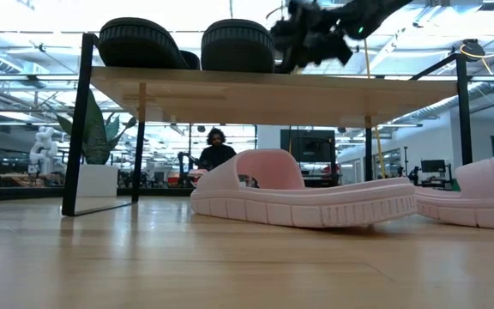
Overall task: Pick and place slides into the shelf
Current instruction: Put the right pink slipper on the shelf
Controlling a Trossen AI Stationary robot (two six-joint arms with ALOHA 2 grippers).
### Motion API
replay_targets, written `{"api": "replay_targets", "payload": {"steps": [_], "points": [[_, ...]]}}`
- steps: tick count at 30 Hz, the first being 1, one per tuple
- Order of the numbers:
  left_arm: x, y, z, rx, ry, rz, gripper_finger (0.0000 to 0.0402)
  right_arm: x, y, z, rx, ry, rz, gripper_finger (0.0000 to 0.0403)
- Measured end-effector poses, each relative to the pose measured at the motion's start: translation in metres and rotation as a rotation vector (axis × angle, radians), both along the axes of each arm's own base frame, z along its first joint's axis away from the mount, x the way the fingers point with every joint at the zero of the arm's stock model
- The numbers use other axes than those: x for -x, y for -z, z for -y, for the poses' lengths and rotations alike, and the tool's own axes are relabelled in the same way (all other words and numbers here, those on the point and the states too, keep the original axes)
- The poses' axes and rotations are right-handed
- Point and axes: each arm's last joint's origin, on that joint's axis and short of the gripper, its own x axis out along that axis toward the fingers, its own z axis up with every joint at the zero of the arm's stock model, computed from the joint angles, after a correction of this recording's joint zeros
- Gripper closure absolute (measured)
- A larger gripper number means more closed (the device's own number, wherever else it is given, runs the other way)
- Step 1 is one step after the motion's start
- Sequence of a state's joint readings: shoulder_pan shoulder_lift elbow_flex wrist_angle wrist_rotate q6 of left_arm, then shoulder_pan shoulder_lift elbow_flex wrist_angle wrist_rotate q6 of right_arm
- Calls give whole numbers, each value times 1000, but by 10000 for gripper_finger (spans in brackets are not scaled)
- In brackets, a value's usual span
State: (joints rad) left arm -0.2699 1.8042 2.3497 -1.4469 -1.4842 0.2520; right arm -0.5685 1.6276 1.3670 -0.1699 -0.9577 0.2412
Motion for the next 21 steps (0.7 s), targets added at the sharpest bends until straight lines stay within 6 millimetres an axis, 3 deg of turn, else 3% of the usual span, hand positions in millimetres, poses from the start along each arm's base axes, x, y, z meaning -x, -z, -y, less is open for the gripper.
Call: {"api": "replay_targets", "payload": {"steps": [5,11,16,21], "points": [[0,0,0,16,3,27,321,36,-50,-31,-29,-138,92,195],[-1,3,6,125,77,70,321,101,-92,-109,-62,-337,50,195],[0,5,17,196,160,46,321,157,-98,-167,47,-294,-152,195],[2,5,24,221,187,72,321,198,-87,-199,122,-206,-449,195]]}}
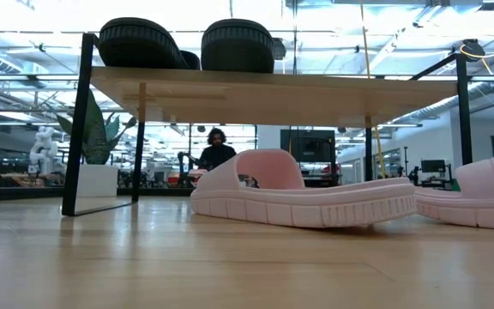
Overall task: Pick and place slides into the shelf
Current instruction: Put the right pink slipper on the shelf
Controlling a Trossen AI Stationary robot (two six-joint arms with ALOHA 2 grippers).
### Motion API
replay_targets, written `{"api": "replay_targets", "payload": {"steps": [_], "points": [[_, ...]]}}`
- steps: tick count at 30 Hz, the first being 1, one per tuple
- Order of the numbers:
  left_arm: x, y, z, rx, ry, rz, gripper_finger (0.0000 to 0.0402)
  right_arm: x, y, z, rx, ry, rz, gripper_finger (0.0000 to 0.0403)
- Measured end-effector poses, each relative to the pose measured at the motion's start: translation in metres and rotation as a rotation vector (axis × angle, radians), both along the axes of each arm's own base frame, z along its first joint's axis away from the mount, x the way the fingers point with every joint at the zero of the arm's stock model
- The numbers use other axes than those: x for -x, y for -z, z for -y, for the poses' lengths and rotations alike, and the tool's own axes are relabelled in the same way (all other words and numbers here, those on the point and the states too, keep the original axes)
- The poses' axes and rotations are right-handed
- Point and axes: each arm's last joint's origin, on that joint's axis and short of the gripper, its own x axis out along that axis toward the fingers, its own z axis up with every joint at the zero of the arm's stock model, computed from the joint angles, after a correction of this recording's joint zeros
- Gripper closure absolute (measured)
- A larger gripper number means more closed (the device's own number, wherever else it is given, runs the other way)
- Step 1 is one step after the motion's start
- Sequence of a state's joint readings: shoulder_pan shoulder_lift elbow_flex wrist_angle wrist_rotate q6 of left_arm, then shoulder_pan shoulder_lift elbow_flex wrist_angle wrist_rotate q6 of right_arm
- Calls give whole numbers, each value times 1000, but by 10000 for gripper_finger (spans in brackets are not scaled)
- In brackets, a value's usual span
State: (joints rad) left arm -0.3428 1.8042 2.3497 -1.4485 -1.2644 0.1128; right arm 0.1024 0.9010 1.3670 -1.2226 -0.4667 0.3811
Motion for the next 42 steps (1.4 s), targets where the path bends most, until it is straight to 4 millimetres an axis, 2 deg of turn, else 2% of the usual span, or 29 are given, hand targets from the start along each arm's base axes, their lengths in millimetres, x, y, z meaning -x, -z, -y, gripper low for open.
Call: {"api": "replay_targets", "payload": {"steps": [5,10,16,22,26,31,38,42], "points": [[1,0,4,30,0,49,321,13,29,-24,5,-21,-234,195],[2,0,8,40,10,65,321,14,82,-49,36,-104,-431,195],[3,0,9,42,10,74,321,14,145,-76,-19,-164,-438,195],[2,0,8,13,10,40,321,17,189,-86,-115,-132,-430,195],[1,0,5,10,1,35,321,21,209,-84,-98,-58,-398,195],[1,0,5,-11,10,0,321,24,221,-78,-28,48,-347,195],[2,-1,4,-82,-3,-49,321,26,225,-69,7,194,-279,195],[2,-2,4,-114,-1,-87,321,29,225,-65,5,248,-302,195]]}}
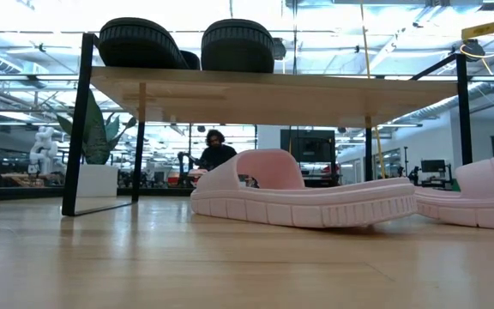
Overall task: Pick and place slides into the shelf
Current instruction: Put the right pink slipper on the shelf
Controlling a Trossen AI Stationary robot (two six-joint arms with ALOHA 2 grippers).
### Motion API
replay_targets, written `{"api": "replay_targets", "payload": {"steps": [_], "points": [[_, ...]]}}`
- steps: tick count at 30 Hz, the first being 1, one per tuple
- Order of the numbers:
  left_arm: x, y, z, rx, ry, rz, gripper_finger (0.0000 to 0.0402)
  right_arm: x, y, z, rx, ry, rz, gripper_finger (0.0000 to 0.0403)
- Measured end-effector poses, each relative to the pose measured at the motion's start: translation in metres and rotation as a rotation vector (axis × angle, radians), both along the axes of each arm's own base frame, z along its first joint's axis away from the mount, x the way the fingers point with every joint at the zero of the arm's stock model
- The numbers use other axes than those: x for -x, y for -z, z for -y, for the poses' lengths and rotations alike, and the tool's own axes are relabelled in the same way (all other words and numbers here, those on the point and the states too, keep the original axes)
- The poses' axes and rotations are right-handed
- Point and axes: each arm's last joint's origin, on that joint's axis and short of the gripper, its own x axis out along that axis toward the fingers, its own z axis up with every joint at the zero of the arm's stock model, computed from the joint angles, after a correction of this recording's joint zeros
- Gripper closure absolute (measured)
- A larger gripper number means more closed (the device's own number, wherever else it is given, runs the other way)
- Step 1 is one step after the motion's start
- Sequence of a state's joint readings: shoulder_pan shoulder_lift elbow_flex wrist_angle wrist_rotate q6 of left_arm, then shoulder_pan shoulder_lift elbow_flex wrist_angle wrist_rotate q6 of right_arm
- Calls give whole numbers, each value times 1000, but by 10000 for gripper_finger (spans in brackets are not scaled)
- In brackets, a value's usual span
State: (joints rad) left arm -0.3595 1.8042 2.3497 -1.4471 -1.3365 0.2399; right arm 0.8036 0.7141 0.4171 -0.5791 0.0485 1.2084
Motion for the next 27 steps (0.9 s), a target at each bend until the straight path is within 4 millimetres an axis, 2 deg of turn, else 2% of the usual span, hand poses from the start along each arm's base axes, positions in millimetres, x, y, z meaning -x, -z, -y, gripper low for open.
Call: {"api": "replay_targets", "payload": {"steps": [4,14,27], "points": [[0,0,0,-9,3,-15,321,1,-2,0,-39,47,0,195],[8,-1,-6,-72,-39,-61,321,6,-2,-1,18,197,61,195],[41,-24,-26,2,-79,86,321,7,4,-4,86,259,81,195]]}}
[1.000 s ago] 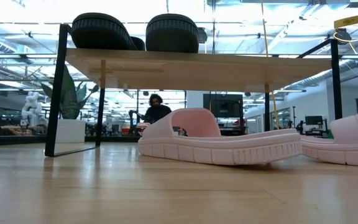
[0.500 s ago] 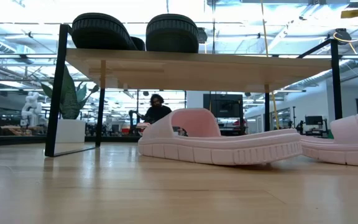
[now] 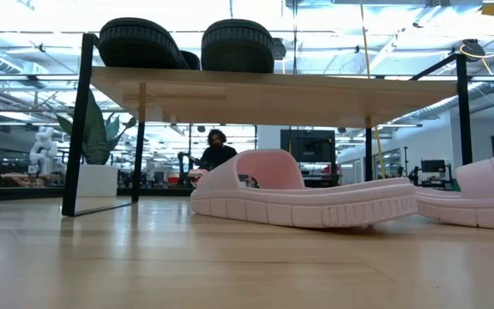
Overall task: Pick and place slides into the shelf
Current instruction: Put the right pink slipper on the shelf
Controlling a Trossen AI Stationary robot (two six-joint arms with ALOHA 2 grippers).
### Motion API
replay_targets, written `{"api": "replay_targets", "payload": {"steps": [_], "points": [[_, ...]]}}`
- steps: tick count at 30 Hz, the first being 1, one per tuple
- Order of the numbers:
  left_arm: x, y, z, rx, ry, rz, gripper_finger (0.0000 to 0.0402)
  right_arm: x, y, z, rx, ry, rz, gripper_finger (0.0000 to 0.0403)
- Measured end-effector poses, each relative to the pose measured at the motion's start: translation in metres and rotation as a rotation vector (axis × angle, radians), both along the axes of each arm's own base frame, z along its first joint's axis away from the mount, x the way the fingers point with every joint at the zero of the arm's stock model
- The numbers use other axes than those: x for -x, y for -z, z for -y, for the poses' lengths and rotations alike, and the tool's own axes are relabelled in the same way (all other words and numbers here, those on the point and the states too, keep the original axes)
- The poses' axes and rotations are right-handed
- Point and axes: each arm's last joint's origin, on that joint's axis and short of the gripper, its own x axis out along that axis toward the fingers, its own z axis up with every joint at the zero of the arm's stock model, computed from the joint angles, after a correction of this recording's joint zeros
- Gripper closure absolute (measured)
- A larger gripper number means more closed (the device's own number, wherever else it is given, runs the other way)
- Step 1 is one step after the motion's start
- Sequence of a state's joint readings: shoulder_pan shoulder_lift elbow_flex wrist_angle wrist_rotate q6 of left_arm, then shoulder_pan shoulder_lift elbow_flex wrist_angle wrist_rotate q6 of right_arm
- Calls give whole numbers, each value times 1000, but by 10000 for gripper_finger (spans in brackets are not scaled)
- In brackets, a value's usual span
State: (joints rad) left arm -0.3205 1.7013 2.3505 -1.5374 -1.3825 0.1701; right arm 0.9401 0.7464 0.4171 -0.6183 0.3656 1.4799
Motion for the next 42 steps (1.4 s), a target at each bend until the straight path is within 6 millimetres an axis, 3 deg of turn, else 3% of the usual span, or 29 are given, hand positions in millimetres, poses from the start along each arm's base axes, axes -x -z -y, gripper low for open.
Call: {"api": "replay_targets", "payload": {"steps": [6,42], "points": [[9,-6,-3,8,1,22,321,-1,2,-4,7,-14,-2,195],[8,-5,-3,-7,6,-10,321,-21,38,-25,279,36,26,195]]}}
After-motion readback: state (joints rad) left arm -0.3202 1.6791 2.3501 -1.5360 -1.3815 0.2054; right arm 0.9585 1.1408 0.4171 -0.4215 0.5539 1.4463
